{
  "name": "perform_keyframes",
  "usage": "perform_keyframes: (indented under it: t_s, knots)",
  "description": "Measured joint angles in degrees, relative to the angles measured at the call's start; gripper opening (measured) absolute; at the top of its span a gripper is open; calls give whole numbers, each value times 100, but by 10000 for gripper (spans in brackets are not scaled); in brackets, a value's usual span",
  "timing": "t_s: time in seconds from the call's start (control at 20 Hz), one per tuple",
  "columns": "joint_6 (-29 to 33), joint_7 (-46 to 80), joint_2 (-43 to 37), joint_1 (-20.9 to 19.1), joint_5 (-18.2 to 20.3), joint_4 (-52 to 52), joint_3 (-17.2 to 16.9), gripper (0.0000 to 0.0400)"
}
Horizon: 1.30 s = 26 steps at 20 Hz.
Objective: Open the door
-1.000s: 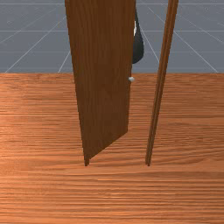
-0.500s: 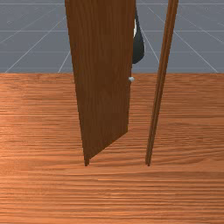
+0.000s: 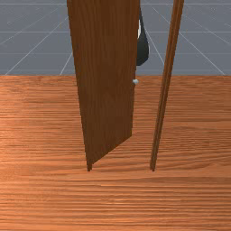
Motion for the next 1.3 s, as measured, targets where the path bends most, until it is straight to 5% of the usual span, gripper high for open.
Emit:
perform_keyframes:
  t_s: [0.65,0.7,0.75,0.9,1.3]
  knots:
    - [-220,-24,46,-11,0,130,-4,0]
    - [-104,333,13,161,-406,50,-164,0]
    - [-139,340,-6,166,-421,52,-165,0]
    - [-592,33,-160,32,-84,227,-35,0]
    - [-1033,-55,-435,29,-88,425,-27,0]
